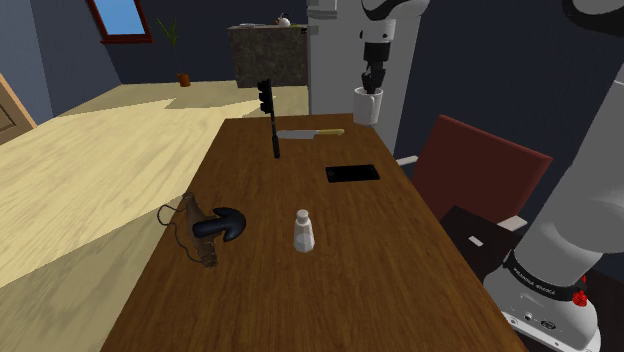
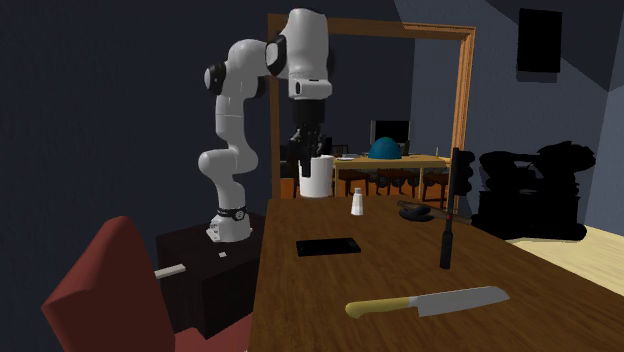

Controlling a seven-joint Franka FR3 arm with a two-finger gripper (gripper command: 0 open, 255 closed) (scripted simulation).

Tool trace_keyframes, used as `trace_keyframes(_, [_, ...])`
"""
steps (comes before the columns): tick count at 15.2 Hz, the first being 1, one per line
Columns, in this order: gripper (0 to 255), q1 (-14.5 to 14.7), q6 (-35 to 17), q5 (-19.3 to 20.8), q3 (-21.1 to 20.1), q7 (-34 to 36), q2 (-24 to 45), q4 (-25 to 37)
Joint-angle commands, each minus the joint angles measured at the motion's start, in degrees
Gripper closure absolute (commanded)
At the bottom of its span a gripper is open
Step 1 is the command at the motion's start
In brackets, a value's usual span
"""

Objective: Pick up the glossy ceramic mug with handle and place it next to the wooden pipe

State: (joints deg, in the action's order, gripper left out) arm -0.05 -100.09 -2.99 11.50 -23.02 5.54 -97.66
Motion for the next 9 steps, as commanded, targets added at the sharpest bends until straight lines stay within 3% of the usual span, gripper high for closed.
trace_keyframes(1, [255,1.46,-0.67,0.38,-1.11,2.67,-2.13,-2.65])
trace_keyframes(9, [255,6.87,-2.31,0.67,-6.40,13.37,-7.56,-9.24])
